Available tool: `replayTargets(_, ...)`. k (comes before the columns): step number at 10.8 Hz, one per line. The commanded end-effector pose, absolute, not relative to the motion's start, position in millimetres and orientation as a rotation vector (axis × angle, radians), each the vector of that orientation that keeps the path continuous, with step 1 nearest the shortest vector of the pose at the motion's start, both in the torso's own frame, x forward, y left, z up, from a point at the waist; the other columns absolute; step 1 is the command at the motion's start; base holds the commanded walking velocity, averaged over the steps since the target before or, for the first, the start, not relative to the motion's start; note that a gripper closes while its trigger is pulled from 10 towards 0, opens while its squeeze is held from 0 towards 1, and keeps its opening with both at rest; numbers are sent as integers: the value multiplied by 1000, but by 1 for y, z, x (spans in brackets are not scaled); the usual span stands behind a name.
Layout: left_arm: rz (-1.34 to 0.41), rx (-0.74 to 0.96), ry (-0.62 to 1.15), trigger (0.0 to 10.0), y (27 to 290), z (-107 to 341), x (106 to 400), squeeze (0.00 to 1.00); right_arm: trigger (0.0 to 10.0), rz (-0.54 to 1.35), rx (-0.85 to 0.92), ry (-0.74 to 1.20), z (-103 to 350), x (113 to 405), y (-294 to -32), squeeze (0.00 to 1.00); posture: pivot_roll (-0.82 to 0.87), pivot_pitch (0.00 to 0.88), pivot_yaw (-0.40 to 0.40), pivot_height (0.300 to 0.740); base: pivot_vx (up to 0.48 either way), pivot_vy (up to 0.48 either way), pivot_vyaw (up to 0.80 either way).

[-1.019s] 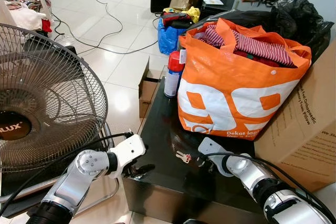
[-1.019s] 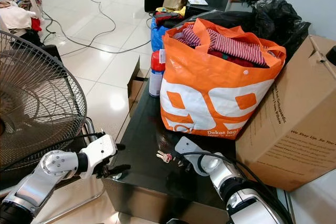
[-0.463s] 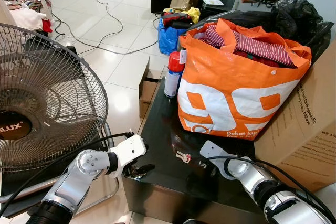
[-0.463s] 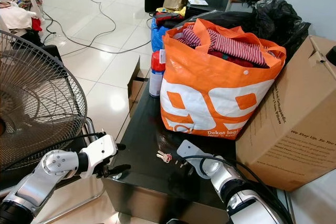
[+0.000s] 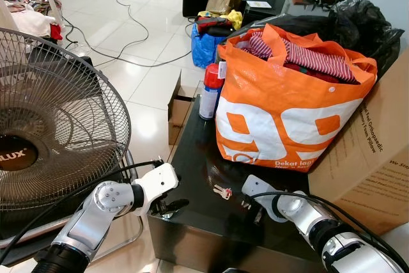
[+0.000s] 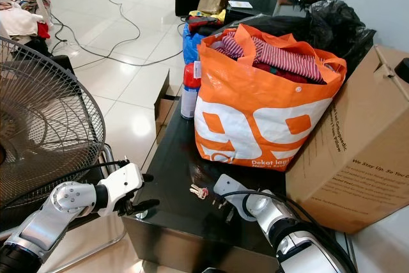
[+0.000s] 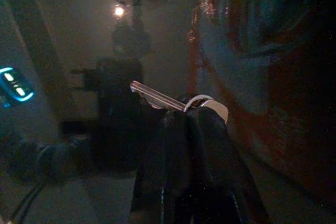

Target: Hang keys on a hook

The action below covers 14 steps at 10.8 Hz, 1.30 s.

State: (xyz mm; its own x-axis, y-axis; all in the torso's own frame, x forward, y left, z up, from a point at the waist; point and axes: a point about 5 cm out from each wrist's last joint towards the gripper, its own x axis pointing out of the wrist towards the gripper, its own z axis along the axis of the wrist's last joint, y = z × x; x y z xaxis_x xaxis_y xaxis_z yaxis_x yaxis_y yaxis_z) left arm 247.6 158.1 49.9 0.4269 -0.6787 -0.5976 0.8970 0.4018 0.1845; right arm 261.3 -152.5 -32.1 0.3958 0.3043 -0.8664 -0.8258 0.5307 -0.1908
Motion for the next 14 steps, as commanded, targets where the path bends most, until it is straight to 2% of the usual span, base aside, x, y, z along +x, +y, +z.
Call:
replayTargets(1, -1058, 537, 457, 10000, 153, 52, 249, 0, 0, 816, -698, 975, -40, 250, -160, 0, -4, 0, -115, 740, 0, 0, 0)
replayTargets(3, -1058, 538, 455, 10000, 152, 52, 249, 0, 0, 800, -684, 942, -34, 258, -158, 0, -3, 0, -116, 740, 0, 0, 0)
replayTargets(5, -1051, 534, 450, 10000, 150, 51, 249, 0, 0, 802, -594, 860, -21, 271, -152, 0, -2, 0, -125, 740, 0, 0, 0)
replayTargets(8, -1013, 510, 429, 10000, 151, 54, 247, 0, 0, 853, -380, 732, 11, 283, -151, 0, 5, 0, -139, 740, 0, 0, 0)
replayTargets(10, -999, 512, 416, 10000, 154, 57, 247, 0, 0, 818, -311, 676, 22, 281, -154, 0, 2, 0, -123, 740, 0, 0, 0)
replayTargets(12, -980, 505, 395, 10000, 152, 62, 250, 0, 0, 782, -222, 686, 23, 266, -153, 0, -3, 0, -103, 740, 0, 0, 0)
replayTargets(14, -914, 442, 373, 10000, 153, 65, 253, 0, 0, 688, -10, 662, 27, 263, -147, 0, -2, 0, -103, 740, 0, 0, 0)
